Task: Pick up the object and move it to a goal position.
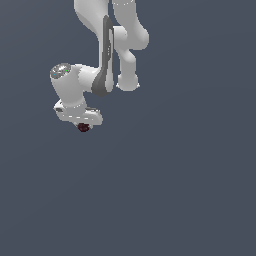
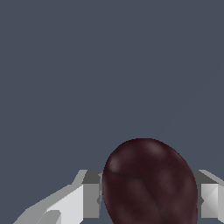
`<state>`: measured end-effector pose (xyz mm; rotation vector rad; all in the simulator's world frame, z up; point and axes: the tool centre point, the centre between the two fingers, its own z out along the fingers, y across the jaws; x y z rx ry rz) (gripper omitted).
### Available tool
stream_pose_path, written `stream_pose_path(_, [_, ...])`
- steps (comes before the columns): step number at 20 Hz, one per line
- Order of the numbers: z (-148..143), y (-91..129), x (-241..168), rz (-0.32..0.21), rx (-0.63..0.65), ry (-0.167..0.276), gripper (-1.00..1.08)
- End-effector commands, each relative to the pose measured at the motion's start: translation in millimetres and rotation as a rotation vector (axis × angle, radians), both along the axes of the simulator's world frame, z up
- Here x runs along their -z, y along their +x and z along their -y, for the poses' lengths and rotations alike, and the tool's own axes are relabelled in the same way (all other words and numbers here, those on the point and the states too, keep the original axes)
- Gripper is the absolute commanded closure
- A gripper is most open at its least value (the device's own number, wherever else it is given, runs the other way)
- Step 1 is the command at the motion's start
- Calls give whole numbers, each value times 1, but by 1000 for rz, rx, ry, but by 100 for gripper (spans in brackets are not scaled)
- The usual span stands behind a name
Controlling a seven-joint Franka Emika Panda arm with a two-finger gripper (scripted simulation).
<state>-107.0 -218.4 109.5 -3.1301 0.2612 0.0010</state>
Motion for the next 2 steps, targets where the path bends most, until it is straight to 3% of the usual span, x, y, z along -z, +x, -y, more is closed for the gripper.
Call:
stream_pose_path(1, [4, -2, -2, 1, -2, 0, 108])
stream_pose_path(2, [4, -2, -2, 1, -2, 0, 108])
